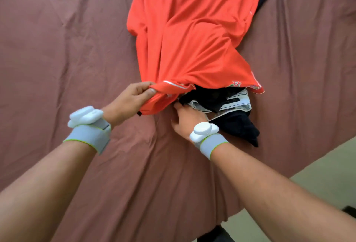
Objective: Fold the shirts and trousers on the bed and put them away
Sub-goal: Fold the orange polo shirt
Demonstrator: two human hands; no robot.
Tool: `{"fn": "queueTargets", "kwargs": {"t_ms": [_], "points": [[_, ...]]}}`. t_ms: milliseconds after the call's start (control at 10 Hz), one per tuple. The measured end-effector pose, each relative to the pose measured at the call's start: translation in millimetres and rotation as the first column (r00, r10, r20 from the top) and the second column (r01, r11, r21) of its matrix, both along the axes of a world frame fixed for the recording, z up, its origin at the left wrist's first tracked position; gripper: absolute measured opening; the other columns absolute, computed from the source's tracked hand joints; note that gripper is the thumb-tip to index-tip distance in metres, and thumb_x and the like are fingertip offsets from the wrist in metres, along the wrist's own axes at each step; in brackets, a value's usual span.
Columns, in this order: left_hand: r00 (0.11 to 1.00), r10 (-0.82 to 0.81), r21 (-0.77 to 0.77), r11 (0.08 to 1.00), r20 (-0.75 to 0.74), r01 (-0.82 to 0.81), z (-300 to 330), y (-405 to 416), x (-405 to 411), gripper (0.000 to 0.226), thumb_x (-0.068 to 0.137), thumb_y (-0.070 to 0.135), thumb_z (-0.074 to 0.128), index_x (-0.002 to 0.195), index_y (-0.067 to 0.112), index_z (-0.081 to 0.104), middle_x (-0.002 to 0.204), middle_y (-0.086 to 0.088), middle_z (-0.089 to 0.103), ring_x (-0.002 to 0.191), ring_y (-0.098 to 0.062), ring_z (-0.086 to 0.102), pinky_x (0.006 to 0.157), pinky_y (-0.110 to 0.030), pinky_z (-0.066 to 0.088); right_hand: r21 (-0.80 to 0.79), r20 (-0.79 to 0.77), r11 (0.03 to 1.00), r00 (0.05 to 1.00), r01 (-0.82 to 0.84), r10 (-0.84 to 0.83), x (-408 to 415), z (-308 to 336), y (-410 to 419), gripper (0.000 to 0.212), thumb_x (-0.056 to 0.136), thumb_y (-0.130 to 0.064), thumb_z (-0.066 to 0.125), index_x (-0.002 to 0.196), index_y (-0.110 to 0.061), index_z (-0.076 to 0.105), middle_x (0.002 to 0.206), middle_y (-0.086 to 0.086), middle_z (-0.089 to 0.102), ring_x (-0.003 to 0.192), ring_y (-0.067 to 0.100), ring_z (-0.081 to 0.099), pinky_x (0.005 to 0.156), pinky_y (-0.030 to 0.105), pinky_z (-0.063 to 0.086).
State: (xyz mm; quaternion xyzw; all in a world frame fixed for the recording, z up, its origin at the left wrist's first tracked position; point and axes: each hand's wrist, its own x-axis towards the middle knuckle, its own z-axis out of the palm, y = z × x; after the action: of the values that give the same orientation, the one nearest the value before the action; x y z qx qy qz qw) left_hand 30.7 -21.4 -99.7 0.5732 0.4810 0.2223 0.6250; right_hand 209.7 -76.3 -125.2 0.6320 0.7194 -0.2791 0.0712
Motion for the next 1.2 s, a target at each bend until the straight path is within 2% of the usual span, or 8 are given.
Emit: {"fn": "queueTargets", "kwargs": {"t_ms": [200, 500, 600, 700, 800, 900, 1000, 1200], "points": [[0.989, 0.086, -0.087, 0.993, 0.116, -0.076, 19, -39, -7, 0.02, 0.088, 0.021, 0.052, 0.092, 0.012, 0.069, 0.073, 0.013, 0.066, 0.067, 0.003, 0.054, 0.063, -0.012, 0.044, 0.503, -0.103, 0.863, 0.995, 0.045, 0.009, -16, 11, -13, 0.027, 0.081, -0.045, 0.054, 0.085, -0.021, 0.065, 0.081, 0.005, 0.067, 0.078, 0.028, 0.064, 0.071, 0.036, 0.048], [0.96, -0.044, -0.192, 0.976, 0.277, 0.101, 92, -83, -38, 0.012, 0.076, 0.026, 0.068, 0.076, 0.025, 0.08, 0.06, 0.011, 0.063, 0.052, 0.0, 0.049, 0.049, -0.014, 0.035, 0.607, 0.036, 0.762, 0.95, 0.225, -0.31, -28, 27, -47, 0.044, 0.092, -0.042, 0.039, 0.095, -0.008, 0.068, 0.089, 0.016, 0.071, 0.088, 0.035, 0.066, 0.079, 0.042, 0.052], [0.978, -0.207, -0.23, 0.952, 0.009, 0.203, 82, -113, -107, 0.031, 0.071, 0.052, 0.069, 0.081, 0.025, 0.079, 0.057, 0.004, 0.051, 0.051, -0.008, 0.038, 0.046, -0.021, 0.027, 0.069, -0.348, 0.839, 0.801, 0.54, -0.487, -59, 48, -91, 0.047, 0.088, -0.039, 0.045, 0.093, 0.001, 0.07, 0.091, 0.023, 0.071, 0.089, 0.034, 0.066, 0.081, 0.038, 0.054], [0.923, -0.317, -0.217, 0.938, -0.218, 0.27, 77, -134, -170, 0.043, 0.068, 0.073, 0.065, 0.077, 0.032, 0.076, 0.059, 0.011, 0.055, 0.054, -0.002, 0.044, 0.05, -0.021, 0.037, -0.244, -0.431, 0.918, 0.812, 0.313, -0.392, -119, 17, -128, 0.054, 0.066, -0.047, 0.049, 0.099, -0.01, 0.07, 0.104, 0.02, 0.07, 0.1, 0.035, 0.065, 0.09, 0.043, 0.051], [0.741, -0.206, -0.03, 0.969, -0.639, 0.244, 78, -168, -276, 0.028, 0.067, 0.073, 0.07, 0.076, 0.047, 0.071, 0.077, 0.017, 0.072, 0.069, 0.006, 0.061, 0.068, -0.011, 0.047, -0.539, -0.452, 0.802, 0.716, 0.257, -0.532, -230, 28, -221, 0.032, 0.069, -0.036, 0.044, 0.097, -0.029, 0.058, 0.1, 0.014, 0.071, 0.091, 0.035, 0.068, 0.082, 0.046, 0.054], [0.624, 0.166, 0.223, 0.975, -0.763, 0.013, 70, -193, -333, 0.02, 0.079, 0.021, 0.08, 0.096, 0.03, 0.075, 0.094, -0.002, 0.075, 0.085, -0.007, 0.066, 0.077, -0.01, 0.043, -0.611, -0.505, 0.769, 0.84, -0.186, -0.198, -298, 48, -275, 0.015, 0.08, -0.028, 0.053, 0.092, -0.024, 0.061, 0.096, 0.011, 0.072, 0.086, 0.032, 0.069, 0.079, 0.041, 0.056], [0.531, 0.401, 0.421, 0.903, -0.747, -0.089, 30, -241, -357, 0.048, 0.074, 0.018, 0.06, 0.12, 0.007, 0.064, 0.117, -0.015, 0.066, 0.111, -0.034, 0.06, 0.101, -0.033, 0.038, -0.409, -0.494, 0.781, 0.834, -0.472, 0.245, -336, 68, -290, 0.018, 0.087, -0.026, 0.057, 0.102, -0.017, 0.062, 0.103, 0.015, 0.066, 0.09, 0.035, 0.063, 0.075, 0.037, 0.047], [0.814, 0.191, 0.255, 0.965, -0.549, -0.054, -39, -274, -224, 0.078, 0.076, 0.033, 0.075, 0.144, 0.012, 0.043, 0.145, -0.008, 0.046, 0.134, -0.026, 0.038, 0.113, -0.04, 0.033, -0.012, -0.082, 0.948, 0.945, -0.317, 0.315, -246, 20, -183, 0.034, 0.087, -0.014, 0.054, 0.121, -0.014, 0.053, 0.121, 0.011, 0.055, 0.113, 0.032, 0.053, 0.086, 0.042, 0.043]]}}
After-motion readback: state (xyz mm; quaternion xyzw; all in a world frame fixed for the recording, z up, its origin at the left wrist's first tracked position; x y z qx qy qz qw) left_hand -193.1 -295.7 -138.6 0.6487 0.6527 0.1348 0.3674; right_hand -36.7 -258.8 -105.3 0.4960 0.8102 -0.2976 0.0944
